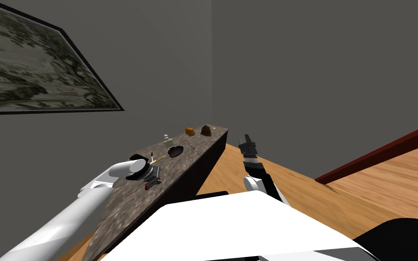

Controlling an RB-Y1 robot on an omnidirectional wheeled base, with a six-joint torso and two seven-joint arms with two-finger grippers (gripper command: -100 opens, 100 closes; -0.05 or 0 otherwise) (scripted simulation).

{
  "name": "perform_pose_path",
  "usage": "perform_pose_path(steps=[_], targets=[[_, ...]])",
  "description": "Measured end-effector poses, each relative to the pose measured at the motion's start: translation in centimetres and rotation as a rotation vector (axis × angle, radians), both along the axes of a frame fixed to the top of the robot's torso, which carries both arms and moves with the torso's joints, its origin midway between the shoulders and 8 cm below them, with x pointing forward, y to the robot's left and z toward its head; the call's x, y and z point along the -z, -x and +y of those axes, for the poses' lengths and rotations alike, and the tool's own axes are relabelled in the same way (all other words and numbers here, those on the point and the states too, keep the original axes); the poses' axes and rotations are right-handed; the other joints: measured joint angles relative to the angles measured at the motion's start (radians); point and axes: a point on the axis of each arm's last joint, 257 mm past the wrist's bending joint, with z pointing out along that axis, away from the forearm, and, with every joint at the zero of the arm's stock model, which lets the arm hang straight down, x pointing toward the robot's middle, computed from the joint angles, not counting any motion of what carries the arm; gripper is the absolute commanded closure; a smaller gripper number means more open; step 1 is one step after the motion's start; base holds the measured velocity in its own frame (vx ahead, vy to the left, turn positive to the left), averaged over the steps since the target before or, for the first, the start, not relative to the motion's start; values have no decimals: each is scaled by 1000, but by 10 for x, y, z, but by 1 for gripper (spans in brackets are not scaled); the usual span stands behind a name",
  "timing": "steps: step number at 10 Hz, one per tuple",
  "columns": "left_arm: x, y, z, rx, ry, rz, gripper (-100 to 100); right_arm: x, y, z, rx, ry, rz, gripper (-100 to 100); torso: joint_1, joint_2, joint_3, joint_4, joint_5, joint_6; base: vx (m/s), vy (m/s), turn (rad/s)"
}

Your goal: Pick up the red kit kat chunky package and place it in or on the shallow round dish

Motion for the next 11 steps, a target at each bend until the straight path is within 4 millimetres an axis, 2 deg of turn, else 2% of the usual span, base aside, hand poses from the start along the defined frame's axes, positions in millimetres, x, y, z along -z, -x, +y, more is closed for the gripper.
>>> perform_pose_path(steps=[5, 7, 8, 9, 11], targets=[[1, 44, 37, -114, -31, 162, -100, 0, 0, 0, 0, 0, 0, 0, 0, 2, 1, 0, 0, 0, 23, 10, -60], [3, 54, 47, -142, -39, 199, -100, 0, 0, 0, 0, 0, 0, 0, -1, 2, 1, 1, 0, 0, 3, 0, -34], [3, 55, 47, -145, -39, 203, 0, 0, 0, 0, 0, 0, 0, 0, -1, 3, 1, 1, 0, 0, 0, 0, 0], [3, 55, 47, -144, -39, 202, -100, 0, 0, 0, 0, 0, 0, 0, -1, 3, 2, 1, 0, 0, 0, 0, -30], [17, 57, 48, -151, -38, 205, -100, 0, 0, 0, 0, 0, 0, 0, -1, 3, 2, 1, 0, 0, -1, 0, -28]])
